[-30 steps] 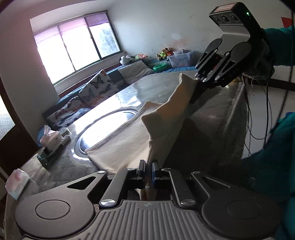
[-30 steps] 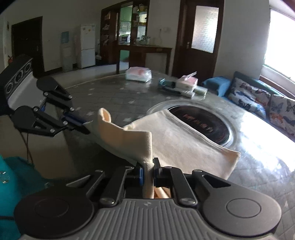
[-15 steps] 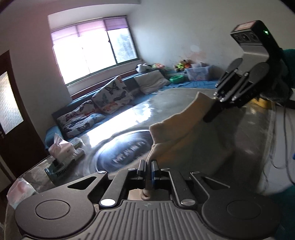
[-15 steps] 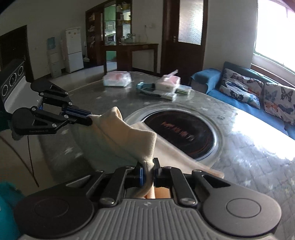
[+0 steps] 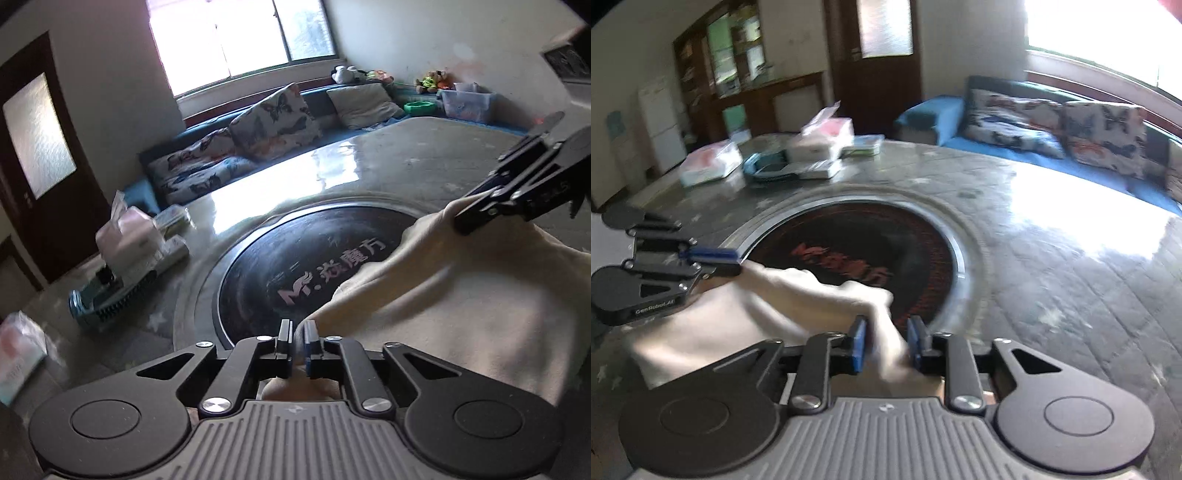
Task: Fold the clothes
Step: 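Lift the hem with both grippers and fold it toward the collar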
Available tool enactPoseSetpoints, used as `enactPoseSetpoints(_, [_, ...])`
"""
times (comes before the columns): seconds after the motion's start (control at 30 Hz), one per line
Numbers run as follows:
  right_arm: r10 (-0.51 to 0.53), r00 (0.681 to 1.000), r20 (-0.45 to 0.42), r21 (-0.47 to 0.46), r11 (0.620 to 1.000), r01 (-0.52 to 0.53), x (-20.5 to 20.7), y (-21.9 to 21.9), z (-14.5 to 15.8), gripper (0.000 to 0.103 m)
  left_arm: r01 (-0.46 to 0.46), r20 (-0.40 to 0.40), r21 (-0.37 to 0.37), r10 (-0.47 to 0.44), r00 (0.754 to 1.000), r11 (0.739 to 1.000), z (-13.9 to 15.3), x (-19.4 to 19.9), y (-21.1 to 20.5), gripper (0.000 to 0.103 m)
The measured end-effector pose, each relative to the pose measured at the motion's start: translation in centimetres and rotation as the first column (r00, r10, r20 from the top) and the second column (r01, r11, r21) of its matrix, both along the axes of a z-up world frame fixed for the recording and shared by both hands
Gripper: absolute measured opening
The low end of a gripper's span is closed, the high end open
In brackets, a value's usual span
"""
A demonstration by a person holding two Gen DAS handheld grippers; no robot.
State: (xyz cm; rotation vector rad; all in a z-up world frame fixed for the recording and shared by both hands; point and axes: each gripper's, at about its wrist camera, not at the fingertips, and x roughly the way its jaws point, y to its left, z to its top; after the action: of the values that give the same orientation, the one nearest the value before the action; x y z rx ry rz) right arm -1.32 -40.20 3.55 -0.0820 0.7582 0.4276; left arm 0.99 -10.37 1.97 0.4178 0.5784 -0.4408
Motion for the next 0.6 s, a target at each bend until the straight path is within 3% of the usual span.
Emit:
enactPoseSetpoints(0.17, [-0.072,0.996,0.061,-0.018,0.997,0.074,-3.1,-2.1,0.9,0.024,-0.068,0.006,-0.045,0.069,0.998,0.997,1.0,-0.5,1.1,0.009])
enactPoseSetpoints(0.37, [-0.126,0.979,0.158,-0.018,0.991,0.130,-6.0,-2.1,1.5,0.024,-0.043,-0.007,-0.120,0.043,0.999,0.992,3.1,-3.5,0.1,0.010])
enactPoseSetpoints(0.6, [-0.142,0.989,0.046,0.029,0.990,0.141,-5.6,-1.8,-0.7,0.024,-0.019,-0.048,-0.109,0.014,0.999,0.994,1.8,-6.0,-1.3,0.014])
